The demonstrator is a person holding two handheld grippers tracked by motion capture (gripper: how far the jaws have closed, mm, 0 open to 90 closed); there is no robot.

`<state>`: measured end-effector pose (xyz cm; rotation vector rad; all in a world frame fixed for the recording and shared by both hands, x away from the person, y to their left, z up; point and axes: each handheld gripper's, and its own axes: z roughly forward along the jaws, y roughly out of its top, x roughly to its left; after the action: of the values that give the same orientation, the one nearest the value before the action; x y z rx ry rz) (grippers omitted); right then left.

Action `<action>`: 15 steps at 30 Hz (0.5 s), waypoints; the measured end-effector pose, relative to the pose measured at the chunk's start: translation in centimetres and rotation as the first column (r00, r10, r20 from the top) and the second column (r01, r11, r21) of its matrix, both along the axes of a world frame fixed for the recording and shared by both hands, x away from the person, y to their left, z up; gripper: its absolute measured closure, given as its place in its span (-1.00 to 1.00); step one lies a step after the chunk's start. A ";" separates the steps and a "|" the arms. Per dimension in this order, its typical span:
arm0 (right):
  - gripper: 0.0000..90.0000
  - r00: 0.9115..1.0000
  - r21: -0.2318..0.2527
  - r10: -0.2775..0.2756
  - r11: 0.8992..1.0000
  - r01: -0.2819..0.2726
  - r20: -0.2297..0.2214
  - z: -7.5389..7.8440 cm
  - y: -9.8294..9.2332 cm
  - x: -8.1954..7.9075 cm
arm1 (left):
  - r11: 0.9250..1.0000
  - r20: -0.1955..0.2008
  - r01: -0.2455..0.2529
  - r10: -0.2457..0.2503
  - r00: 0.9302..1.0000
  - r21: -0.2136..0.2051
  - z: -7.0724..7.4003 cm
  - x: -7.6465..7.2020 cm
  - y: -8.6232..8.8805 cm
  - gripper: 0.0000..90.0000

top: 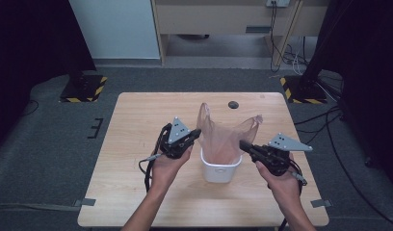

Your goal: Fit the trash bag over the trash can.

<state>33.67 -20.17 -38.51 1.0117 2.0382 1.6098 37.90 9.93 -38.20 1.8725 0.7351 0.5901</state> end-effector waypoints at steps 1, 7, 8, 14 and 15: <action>1.00 1.000 -0.006 0.002 1.000 -0.002 0.002 -0.1 -0.2 -0.1 | 1.000 -0.003 -0.004 0.004 1.000 0.002 0.0 0.1 0.1 1.00; 1.00 0.999 -0.018 0.025 1.000 -0.025 -0.025 -0.8 -1.1 -0.6 | 1.000 -0.019 -0.021 0.021 1.000 0.022 -0.2 0.9 0.4 1.00; 1.00 0.999 -0.025 0.030 0.999 -0.031 -0.029 -0.9 -1.2 -0.7 | 0.999 -0.020 -0.022 0.023 1.000 0.028 -0.2 1.1 0.4 1.00; 1.00 0.997 -0.057 0.049 0.997 -0.053 -0.059 -2.0 -1.9 -1.1 | 0.996 -0.041 -0.030 0.033 0.999 0.083 -0.7 2.3 -0.2 1.00; 1.00 0.996 -0.060 0.054 0.997 -0.058 -0.066 -2.1 -2.0 -1.2 | 0.995 -0.048 -0.027 0.032 0.998 0.094 -0.9 2.4 -0.3 1.00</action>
<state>32.47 -22.22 -40.63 1.0056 2.1628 1.5501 40.35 9.60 -39.10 1.9711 0.7799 0.6080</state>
